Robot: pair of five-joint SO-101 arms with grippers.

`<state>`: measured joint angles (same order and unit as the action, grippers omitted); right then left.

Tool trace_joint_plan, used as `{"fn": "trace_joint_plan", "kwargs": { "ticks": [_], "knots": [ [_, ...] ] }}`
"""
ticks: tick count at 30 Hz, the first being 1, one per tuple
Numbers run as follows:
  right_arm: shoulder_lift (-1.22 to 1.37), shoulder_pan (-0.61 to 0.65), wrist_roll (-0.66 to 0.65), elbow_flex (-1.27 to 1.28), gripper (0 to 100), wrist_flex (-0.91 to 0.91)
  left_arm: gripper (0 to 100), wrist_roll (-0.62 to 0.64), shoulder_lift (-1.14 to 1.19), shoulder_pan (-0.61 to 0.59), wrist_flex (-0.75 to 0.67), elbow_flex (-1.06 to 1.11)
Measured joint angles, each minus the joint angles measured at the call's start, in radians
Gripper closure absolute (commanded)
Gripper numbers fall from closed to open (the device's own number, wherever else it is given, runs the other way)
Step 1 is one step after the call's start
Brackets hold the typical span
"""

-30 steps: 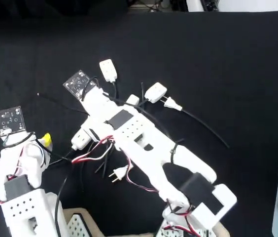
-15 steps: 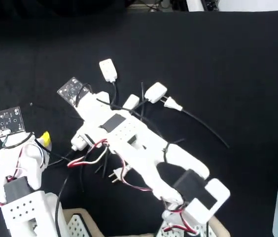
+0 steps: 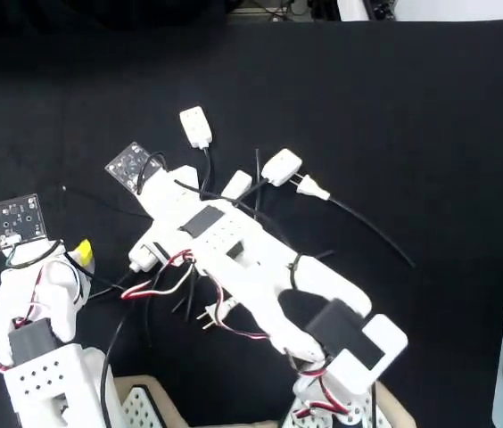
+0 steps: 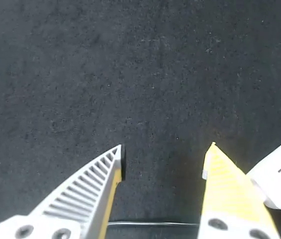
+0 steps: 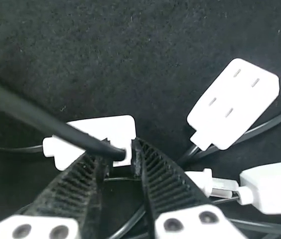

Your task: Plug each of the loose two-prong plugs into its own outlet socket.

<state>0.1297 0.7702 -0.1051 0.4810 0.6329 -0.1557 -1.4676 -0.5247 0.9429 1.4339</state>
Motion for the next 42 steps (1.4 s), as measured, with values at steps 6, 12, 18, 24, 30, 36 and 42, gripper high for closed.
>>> {"fn": "trace_joint_plan", "kwargs": {
  "ticks": [6,12,18,24,30,36,42],
  "knots": [
    [0.029,0.0,0.0,-0.044,98.3,0.026,73,0.0,0.0,0.0,0.0,0.0],
    [-0.026,0.005,0.002,-0.031,85.6,0.061,72,0.0,0.0,-0.003,0.0,0.0],
    [-0.201,0.005,0.002,-0.029,83.9,0.189,64,0.0,0.0,-0.003,0.1,-0.049],
    [-0.489,0.005,0.002,-0.029,83.9,0.362,64,-0.043,0.0,-0.003,0.218,-0.158],
    [-0.736,-0.101,0.006,-0.028,83.9,0.546,64,-0.141,0.0,0.052,0.241,-0.166],
    [-0.804,-0.336,0.061,0.086,83.9,0.588,64,-0.196,0.0,0.229,0.249,-0.153],
    [-0.804,-0.465,0.064,0.242,83.9,0.509,68,-0.229,0.068,0.358,0.216,-0.143]
  ]
}}
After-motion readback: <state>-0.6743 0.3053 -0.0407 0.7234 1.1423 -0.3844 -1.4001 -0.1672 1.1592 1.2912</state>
